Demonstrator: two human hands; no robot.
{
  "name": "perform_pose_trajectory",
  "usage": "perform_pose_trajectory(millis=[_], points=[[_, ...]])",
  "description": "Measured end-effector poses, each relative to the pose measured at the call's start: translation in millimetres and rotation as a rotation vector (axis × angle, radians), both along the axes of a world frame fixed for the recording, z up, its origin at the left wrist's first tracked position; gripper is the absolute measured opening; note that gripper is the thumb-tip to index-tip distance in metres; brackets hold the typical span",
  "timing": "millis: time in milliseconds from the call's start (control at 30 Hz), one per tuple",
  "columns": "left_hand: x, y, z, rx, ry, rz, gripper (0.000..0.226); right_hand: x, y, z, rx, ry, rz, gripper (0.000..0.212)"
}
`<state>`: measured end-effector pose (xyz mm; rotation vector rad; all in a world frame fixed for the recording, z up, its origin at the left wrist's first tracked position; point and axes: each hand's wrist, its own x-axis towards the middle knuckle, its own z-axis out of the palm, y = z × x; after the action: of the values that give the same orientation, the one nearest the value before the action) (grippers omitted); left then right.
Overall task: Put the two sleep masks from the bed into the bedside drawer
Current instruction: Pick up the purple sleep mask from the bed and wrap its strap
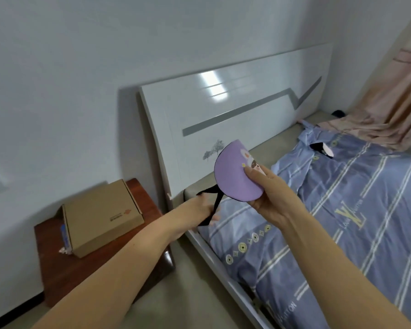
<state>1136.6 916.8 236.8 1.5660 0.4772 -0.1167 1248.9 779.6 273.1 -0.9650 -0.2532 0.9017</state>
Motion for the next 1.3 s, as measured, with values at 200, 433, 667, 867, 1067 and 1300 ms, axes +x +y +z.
perform_pose_trajectory(millis=[200,433,667,867,1067,1300], points=[[15,-2,32,-1.216,-0.585,0.617,0.032,2,-22,-5,0.094,0.223,-0.062,0.018],[-15,-22,50,-0.193,-0.052,-0.527,0.024,17,-39,-8,-0.148,0.016,-0.238,0.009],[1,-39,22,0.71,-0.064,0.054,0.071,11,-39,-15,-0.238,-0.142,-0.183,0.004],[-5,-40,60,-0.394,-0.784,0.229,0.047,13,-41,-23,-0.236,0.035,-0.194,0.007],[-21,-31,59,-0.127,-0.095,-0.35,0.023,17,-37,-13,-0.231,-0.069,-0.205,0.008],[-8,-29,46,0.924,0.009,-0.03,0.086,6,-25,-15,-0.29,-0.078,-0.094,0.013]])
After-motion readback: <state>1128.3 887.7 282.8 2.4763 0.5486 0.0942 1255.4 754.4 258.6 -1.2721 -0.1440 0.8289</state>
